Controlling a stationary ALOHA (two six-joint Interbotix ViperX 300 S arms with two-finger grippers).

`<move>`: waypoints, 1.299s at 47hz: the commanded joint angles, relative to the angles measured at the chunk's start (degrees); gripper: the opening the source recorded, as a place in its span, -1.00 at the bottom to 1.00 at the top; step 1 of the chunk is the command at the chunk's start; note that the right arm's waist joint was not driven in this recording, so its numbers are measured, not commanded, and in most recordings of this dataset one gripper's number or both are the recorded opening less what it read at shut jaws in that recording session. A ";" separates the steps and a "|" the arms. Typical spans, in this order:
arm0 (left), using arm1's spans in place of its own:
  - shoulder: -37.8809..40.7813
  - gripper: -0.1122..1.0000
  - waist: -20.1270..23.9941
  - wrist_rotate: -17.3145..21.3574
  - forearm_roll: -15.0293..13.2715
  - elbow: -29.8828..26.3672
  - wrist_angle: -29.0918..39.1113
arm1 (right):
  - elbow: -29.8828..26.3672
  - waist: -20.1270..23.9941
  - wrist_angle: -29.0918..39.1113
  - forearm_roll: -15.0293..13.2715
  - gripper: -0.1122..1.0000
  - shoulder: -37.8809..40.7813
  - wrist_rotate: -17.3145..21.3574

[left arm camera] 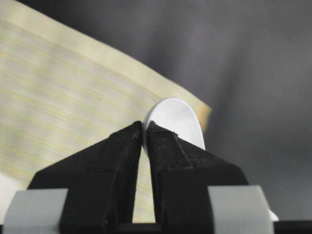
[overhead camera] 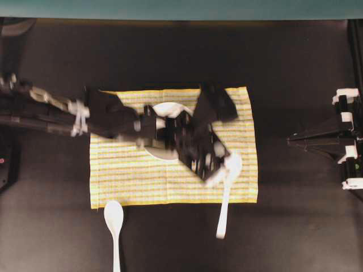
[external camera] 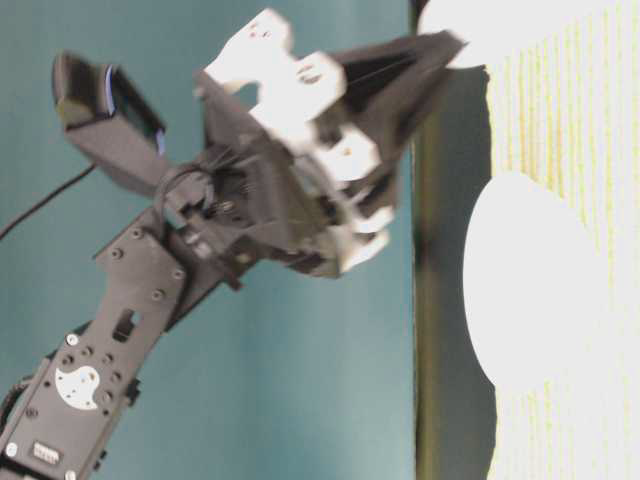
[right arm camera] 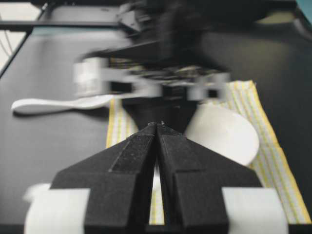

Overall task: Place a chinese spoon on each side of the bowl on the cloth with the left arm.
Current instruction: 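Lift the spoon and place it on the cloth right of the bowl, then open the left gripper and move it to the left spoon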

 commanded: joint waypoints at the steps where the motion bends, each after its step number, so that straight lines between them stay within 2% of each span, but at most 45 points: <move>1: -1.41 -0.69 3.34 0.44 0.18 -1.41 0.79 | -0.35 0.00 -1.05 0.18 -0.80 0.35 0.26; 12: -1.32 -0.69 8.61 0.44 0.26 -1.93 1.41 | -0.35 0.00 -1.05 0.18 -0.80 0.26 0.26; 23: 1.32 -0.69 7.91 0.70 0.26 -2.02 0.97 | -0.35 0.00 -1.32 0.18 -0.79 0.26 0.26; 37: 4.57 -0.69 8.26 2.90 0.26 -1.49 -3.43 | -0.35 0.00 -1.32 0.18 -0.79 0.26 0.35; 58: 9.32 -0.69 7.82 3.08 0.26 -1.49 -3.87 | -0.35 0.00 -1.14 0.18 -0.80 0.26 0.35; 61: 9.23 -0.58 8.00 3.08 0.26 -1.32 -3.96 | -0.26 0.00 -1.05 0.18 -0.80 0.26 0.35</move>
